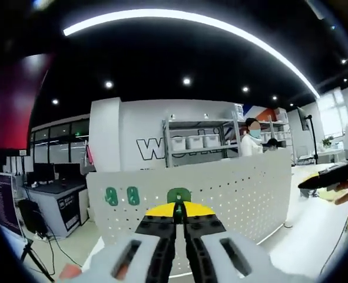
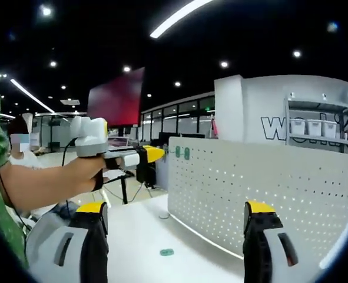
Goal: Insert the hook assembly into the mounting plate slot until the hook locks in place.
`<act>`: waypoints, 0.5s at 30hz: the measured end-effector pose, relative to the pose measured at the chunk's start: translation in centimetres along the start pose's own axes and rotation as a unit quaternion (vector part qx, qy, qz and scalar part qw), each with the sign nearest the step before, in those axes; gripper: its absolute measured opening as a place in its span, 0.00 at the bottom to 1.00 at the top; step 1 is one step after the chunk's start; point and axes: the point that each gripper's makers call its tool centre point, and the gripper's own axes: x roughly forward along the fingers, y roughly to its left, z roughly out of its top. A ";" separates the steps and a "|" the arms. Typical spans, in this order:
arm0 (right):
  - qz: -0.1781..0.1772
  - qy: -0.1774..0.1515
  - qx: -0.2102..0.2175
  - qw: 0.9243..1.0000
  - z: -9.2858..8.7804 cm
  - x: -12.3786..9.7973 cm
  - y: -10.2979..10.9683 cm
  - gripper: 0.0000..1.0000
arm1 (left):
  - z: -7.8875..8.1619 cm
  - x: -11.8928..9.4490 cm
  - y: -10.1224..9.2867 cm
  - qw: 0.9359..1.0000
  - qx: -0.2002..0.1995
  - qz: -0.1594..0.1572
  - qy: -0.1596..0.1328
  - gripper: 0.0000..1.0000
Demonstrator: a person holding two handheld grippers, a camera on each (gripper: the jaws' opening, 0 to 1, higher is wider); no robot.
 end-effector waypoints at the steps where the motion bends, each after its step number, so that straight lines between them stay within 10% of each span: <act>1: 0.000 0.001 0.001 1.000 -0.1 0.0 -0.1 0.98 | 0.1 0.4 0.1 1.000 -0.001 0.001 -0.003 0.04; 15: -0.015 0.005 0.019 1.000 -1.1 0.9 -1.9 0.97 | 1.2 5.7 1.3 0.999 0.026 0.010 -0.033 0.03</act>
